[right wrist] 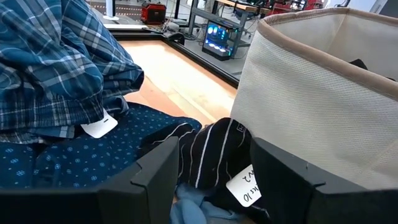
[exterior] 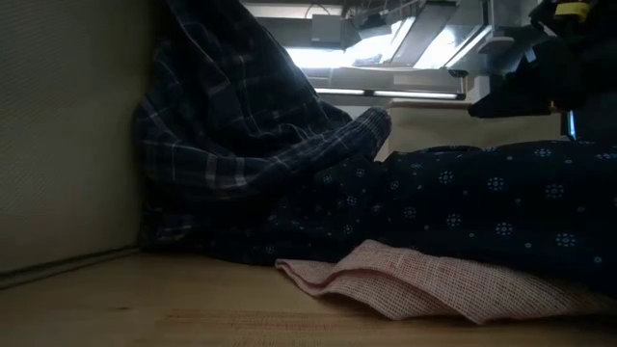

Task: Sort clothes
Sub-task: Put the blue pants into the bottom laundry organizer

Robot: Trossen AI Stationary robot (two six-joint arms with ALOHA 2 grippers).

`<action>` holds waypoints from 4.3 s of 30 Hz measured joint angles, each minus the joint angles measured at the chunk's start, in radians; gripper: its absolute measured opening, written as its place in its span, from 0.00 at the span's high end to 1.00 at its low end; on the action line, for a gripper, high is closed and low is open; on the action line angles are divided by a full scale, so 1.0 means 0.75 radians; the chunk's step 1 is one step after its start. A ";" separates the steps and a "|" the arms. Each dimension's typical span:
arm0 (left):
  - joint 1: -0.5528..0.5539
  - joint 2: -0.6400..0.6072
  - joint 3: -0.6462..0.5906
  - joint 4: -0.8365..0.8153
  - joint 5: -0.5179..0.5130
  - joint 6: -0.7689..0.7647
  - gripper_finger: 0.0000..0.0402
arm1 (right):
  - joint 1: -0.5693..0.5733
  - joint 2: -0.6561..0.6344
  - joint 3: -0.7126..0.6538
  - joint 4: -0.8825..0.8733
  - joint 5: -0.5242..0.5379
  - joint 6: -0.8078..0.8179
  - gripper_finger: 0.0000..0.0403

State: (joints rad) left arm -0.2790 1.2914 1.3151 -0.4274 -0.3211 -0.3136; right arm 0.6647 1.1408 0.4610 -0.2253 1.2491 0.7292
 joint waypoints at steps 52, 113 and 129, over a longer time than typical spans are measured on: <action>0.188 1.251 0.617 -0.874 0.337 0.254 0.83 | 0.000 0.004 0.001 -0.013 -0.030 -0.003 0.50; -1.054 -0.342 0.629 -0.792 -0.722 -0.564 1.00 | 0.001 0.013 0.001 -0.011 -0.075 0.018 0.50; -1.139 0.066 0.339 -1.457 -0.509 -1.674 1.00 | -0.001 0.013 0.000 -0.012 -0.066 0.034 0.50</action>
State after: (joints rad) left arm -1.1335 1.3411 1.5693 -1.5198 -0.7026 -1.5693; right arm 0.6643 1.1503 0.4610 -0.2340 1.1996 0.7544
